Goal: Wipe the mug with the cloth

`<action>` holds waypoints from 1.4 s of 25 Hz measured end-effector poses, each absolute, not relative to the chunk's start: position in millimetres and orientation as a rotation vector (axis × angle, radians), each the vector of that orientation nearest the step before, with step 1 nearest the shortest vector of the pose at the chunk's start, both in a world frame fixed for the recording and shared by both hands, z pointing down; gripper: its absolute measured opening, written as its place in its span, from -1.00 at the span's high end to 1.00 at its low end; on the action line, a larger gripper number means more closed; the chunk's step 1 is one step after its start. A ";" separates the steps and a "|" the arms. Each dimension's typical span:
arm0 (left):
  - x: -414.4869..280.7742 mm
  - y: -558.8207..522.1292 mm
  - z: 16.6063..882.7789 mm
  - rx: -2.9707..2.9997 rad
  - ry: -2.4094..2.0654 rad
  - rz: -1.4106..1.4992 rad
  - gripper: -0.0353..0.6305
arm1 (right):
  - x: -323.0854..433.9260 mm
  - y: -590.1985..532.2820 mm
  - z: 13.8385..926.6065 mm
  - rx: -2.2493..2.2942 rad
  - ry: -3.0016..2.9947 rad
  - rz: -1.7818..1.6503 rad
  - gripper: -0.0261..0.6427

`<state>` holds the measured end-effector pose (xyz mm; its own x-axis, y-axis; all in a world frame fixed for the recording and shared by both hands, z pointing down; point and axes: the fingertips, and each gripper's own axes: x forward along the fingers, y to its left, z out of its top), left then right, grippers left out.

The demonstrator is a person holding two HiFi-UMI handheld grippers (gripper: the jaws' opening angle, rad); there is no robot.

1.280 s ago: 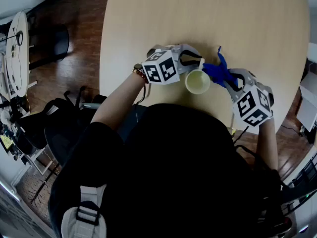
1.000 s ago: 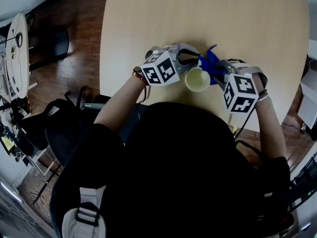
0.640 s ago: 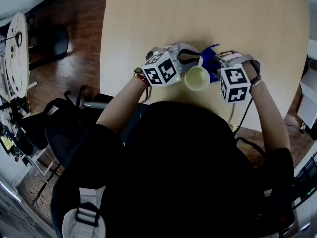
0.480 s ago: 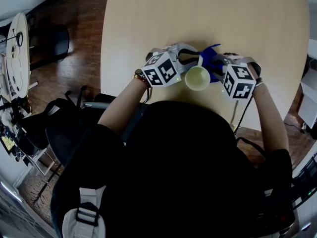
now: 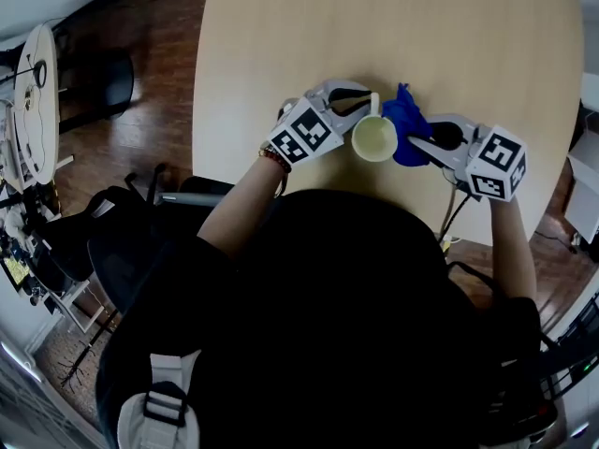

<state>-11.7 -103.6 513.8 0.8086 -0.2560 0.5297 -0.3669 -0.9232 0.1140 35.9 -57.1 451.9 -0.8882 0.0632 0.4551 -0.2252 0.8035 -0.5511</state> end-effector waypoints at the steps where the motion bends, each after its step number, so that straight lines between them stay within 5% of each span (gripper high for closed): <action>1: -11.8 -103.4 513.8 2.782 -0.492 0.772 0.76 | 35.0 -55.8 455.3 0.146 -2.528 0.916 0.75; 10: -24.4 -108.6 514.8 2.728 -0.604 0.739 0.77 | 33.1 -77.0 476.8 0.340 -2.540 1.367 0.75; 24: -19.3 -107.1 514.7 2.711 -0.642 0.732 0.78 | 34.8 -82.5 536.5 0.492 -2.359 1.201 0.75; 35: -42.9 -109.3 516.1 2.523 -0.916 0.654 0.78 | 46.3 -74.7 464.1 0.620 -2.526 1.440 0.75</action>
<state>-42.9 -109.3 516.1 0.6799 -0.4966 0.5396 -0.6716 -0.7171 0.1862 46.3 -74.7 464.1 -0.8995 -0.2704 0.3431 -0.4330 0.4479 -0.7822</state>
